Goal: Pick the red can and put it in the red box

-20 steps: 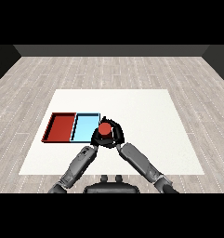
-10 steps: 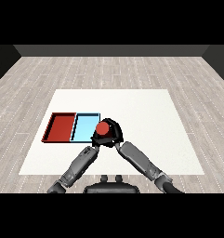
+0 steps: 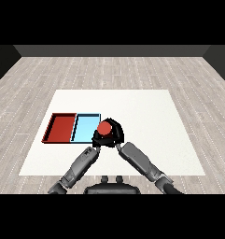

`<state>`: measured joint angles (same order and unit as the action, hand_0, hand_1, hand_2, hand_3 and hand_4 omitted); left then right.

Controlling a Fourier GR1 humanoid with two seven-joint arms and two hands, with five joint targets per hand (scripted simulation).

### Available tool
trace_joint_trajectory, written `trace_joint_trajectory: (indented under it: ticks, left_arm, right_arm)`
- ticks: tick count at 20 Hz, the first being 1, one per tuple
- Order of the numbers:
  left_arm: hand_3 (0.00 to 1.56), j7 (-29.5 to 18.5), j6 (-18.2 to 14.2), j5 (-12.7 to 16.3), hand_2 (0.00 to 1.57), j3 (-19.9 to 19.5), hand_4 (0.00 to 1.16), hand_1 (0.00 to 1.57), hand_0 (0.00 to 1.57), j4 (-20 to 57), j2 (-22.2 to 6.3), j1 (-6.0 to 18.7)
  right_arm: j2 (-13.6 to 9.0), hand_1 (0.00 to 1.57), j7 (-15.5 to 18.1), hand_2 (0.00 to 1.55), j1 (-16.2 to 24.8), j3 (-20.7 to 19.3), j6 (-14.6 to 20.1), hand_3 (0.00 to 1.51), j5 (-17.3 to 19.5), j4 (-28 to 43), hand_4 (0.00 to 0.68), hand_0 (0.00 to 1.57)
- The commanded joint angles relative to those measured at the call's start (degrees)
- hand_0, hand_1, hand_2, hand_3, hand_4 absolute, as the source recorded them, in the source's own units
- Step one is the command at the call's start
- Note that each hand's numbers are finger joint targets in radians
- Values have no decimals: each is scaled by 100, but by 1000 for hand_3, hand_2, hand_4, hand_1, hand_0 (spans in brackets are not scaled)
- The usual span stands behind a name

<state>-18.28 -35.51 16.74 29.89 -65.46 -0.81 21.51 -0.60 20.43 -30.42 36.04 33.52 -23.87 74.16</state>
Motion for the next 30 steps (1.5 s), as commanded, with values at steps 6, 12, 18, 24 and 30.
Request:
trace_joint_trajectory:
  ticks: [6,12,18,24,30]
  left_arm:
    - [1455,-20,-222,-137,1529,-235,1118,1571,1571,-222,76,86]
    - [1497,-221,99,-284,1567,-505,1135,1571,1571,-30,76,-23]
    - [1508,-40,22,-77,1571,-488,1140,1571,1571,72,79,78]
    - [1480,159,98,-427,1571,-679,1135,1571,1571,-522,-267,-343]
    - [1472,300,2,-795,1571,-932,1134,1571,1571,-599,-1008,-353]
  right_arm:
    - [57,0,-442,0,118,32,-3,0,655,32,0,0]
    - [56,0,-385,0,441,-181,-170,0,934,315,0,0]
    - [51,0,-204,0,639,-566,-174,0,1096,445,0,0]
    - [-539,0,-438,0,1133,-1201,-665,0,849,1621,0,0]
    - [-1168,0,-580,0,2074,-1563,-721,0,713,2673,0,0]
